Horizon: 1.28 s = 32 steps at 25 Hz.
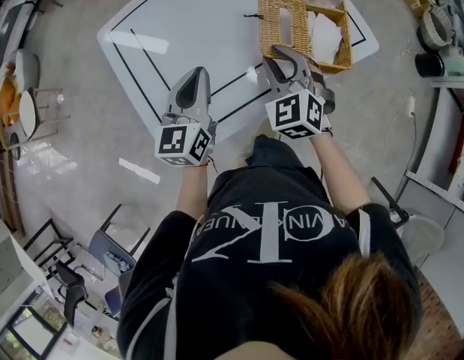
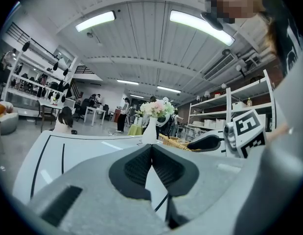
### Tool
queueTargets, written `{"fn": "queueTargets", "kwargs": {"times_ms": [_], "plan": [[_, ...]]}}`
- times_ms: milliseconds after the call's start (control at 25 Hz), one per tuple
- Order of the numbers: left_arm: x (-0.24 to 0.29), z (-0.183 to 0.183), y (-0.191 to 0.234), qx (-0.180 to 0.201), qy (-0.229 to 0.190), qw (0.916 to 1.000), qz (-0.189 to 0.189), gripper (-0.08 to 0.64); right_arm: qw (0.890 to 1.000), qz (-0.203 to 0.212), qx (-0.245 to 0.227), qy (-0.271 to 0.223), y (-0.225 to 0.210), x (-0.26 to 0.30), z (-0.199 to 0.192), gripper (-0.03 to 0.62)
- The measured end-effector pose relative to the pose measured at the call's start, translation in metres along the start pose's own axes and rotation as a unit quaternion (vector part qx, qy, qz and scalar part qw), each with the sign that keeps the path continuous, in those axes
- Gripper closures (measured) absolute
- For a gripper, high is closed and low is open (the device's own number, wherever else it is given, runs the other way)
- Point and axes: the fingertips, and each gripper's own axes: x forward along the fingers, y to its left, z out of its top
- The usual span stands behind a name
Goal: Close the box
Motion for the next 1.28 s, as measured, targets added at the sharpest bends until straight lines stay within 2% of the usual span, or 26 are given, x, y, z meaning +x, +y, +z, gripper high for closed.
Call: {"fn": "queueTargets", "kwargs": {"times_ms": [200, 560, 960, 1280], "plan": [[0.005, 0.005, -0.003, 0.003, 0.0, 1.0, -0.008, 0.549, 0.998, -0.017, 0.05, -0.034, -0.015, -0.009, 0.009, 0.485], [0.022, 0.013, -0.02, 0.006, -0.001, 0.9992, -0.04, 0.549, 0.991, -0.059, 0.095, -0.077, -0.038, -0.034, 0.015, 0.512], [0.041, 0.019, -0.042, 0.016, 0.003, 0.9968, -0.078, 0.549, 0.985, -0.096, 0.119, -0.086, -0.062, -0.056, 0.009, 0.534], [0.047, 0.018, -0.049, 0.017, 0.006, 0.9954, -0.094, 0.549, 0.972, -0.125, 0.176, -0.09, -0.081, -0.068, -0.005, 0.534]]}}
